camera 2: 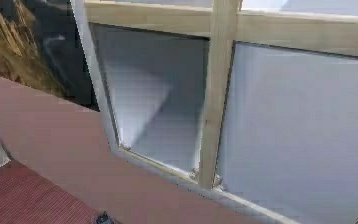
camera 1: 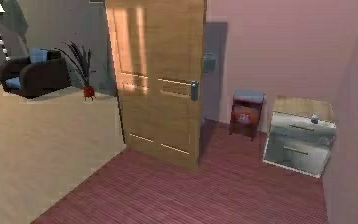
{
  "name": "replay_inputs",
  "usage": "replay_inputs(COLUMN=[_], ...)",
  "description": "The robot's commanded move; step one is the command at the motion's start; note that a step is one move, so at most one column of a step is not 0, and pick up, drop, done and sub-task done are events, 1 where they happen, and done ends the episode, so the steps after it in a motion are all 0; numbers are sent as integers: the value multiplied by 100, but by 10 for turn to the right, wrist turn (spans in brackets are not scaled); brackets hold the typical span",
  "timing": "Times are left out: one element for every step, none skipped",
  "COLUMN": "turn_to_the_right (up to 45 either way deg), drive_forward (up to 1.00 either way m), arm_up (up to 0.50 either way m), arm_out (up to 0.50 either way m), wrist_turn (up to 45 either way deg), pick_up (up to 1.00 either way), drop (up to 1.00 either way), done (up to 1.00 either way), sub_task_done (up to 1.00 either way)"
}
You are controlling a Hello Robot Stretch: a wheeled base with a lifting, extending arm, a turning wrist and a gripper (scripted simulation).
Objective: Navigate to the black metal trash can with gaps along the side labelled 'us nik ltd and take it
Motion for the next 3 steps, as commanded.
replay_inputs(turn_to_the_right=[-270, 0, 0], drive_forward=[0, 0, 0], arm_up=[0, 10, 0], arm_out=[0, 0, 42], wrist_turn=[0, 0, 0], pick_up=[0, 0, 0], drop=[0, 0, 0], done=[0, 0, 0], sub_task_done=[0, 0, 0])
